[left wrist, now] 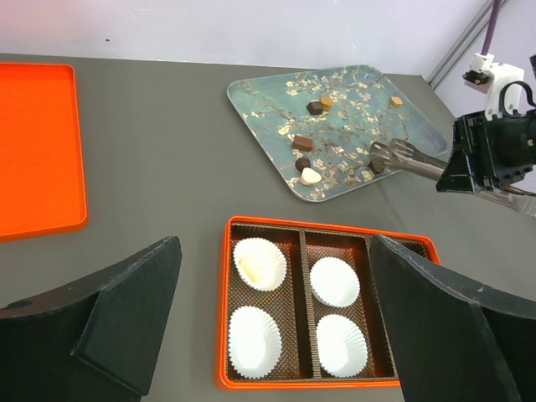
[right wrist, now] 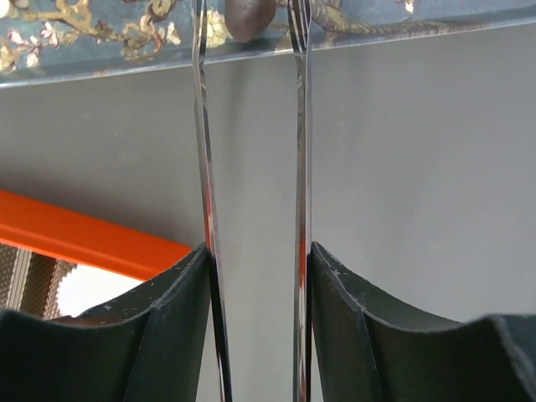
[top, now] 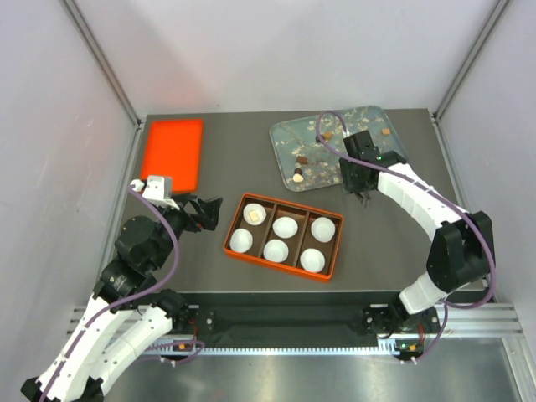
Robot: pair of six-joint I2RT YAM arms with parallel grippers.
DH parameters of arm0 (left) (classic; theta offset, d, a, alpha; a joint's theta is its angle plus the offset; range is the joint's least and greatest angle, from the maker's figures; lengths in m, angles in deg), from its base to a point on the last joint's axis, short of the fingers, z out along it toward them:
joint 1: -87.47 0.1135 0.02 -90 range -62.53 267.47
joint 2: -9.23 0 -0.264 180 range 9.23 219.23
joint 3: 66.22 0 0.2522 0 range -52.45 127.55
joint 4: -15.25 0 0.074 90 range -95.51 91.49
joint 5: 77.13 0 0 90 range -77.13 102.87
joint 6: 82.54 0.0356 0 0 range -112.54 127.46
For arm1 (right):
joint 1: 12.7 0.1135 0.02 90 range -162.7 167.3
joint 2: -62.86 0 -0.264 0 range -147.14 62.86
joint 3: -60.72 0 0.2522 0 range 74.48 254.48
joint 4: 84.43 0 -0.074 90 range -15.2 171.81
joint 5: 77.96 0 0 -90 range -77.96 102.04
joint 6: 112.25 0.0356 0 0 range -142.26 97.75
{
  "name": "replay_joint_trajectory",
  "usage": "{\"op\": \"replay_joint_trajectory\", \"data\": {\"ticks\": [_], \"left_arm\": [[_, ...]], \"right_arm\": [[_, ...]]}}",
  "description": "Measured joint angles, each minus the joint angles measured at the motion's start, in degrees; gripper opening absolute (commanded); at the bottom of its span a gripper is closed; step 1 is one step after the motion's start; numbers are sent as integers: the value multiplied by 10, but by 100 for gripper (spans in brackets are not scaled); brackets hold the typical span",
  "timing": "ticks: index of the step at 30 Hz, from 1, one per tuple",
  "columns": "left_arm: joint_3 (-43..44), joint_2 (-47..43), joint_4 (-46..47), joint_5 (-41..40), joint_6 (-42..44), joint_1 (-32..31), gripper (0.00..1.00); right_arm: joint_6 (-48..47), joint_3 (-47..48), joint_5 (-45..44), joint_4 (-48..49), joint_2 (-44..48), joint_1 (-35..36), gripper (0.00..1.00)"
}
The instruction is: Pack the chocolate
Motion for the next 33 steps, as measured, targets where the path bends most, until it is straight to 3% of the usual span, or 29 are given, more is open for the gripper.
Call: {"op": "replay_joint_trajectory", "data": {"ticks": [20, 33], "left_arm": [[0, 0, 0, -2, 0, 0, 99], [-2, 0, 0, -2, 0, 0, 99]], "right_arm": [[-1, -6, 18, 25, -36, -13, 47], [-6, -6, 24, 26, -47, -13, 38]]}}
